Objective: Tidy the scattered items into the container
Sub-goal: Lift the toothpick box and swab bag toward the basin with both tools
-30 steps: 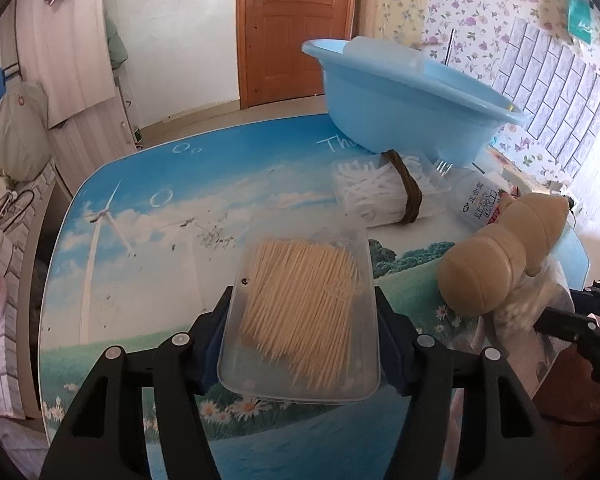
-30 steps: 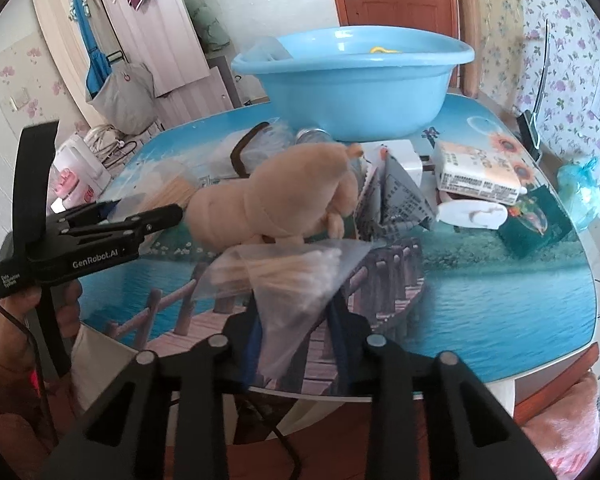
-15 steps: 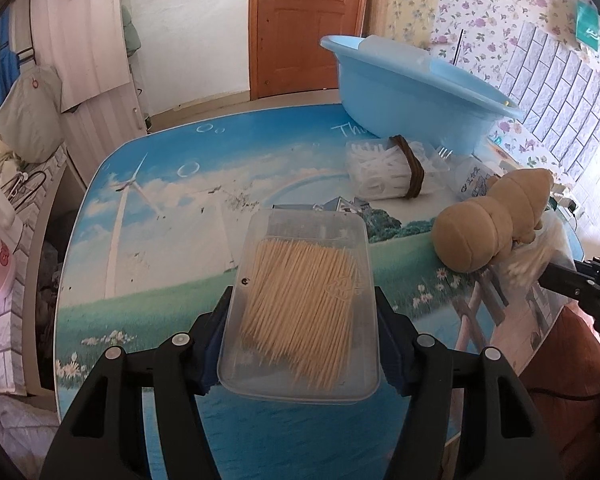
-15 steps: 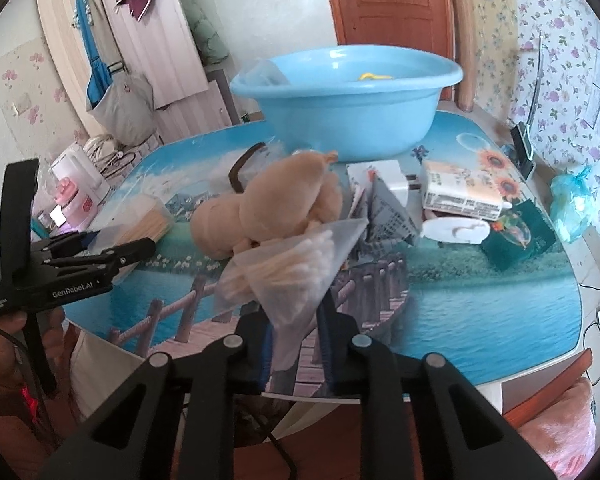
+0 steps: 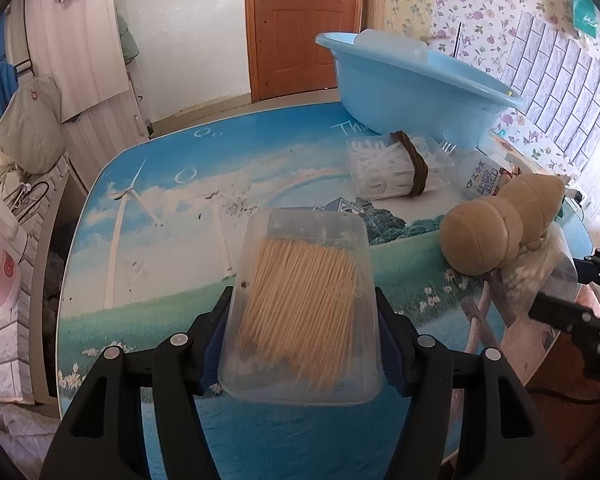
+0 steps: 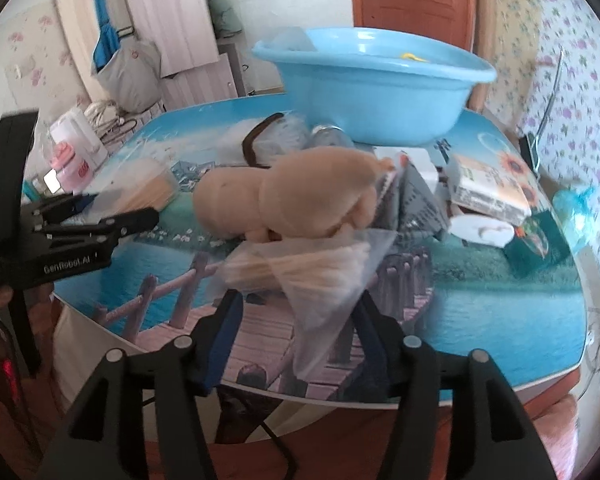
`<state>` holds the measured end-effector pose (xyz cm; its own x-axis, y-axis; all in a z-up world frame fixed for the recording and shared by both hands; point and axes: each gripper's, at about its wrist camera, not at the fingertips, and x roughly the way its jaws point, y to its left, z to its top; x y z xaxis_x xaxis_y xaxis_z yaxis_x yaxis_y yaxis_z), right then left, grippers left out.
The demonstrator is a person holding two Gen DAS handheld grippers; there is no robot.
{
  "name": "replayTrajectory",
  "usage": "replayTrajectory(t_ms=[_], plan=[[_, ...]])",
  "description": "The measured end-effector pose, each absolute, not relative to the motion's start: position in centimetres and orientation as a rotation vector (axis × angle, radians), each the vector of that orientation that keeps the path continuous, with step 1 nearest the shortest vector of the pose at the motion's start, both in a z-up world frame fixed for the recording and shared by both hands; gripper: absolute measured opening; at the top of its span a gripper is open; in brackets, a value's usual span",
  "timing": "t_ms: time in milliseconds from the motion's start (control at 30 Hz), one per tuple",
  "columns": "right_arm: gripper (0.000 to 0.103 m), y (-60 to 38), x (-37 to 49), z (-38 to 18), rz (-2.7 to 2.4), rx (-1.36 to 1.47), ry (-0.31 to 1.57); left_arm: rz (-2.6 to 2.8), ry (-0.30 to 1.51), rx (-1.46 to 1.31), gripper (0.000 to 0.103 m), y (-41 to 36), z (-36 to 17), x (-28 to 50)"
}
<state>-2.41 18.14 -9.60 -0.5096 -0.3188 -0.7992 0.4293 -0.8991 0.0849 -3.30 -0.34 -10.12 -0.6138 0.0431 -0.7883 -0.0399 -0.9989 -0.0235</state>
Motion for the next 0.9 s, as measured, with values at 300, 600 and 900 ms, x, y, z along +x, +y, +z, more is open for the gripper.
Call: replayTrajectory(t_ms=[300, 600, 900], plan=[[0.016, 18.7, -2.1, -8.9, -2.403, 1.177, 0.121, 2.785, -0.027, -1.351, 0.061, -0.5, -10.1, -3.2], [0.014, 18.7, -1.0, -5.8, -2.403, 1.018, 0.050, 2.830, -0.088, -1.265, 0.061, -1.5, -7.5, -2.4], [0.014, 18.9, -1.3, -4.9, -2.406, 0.989, 0.027, 2.862, -0.106, -1.203, 0.061, -1.6, -5.0, -1.9]])
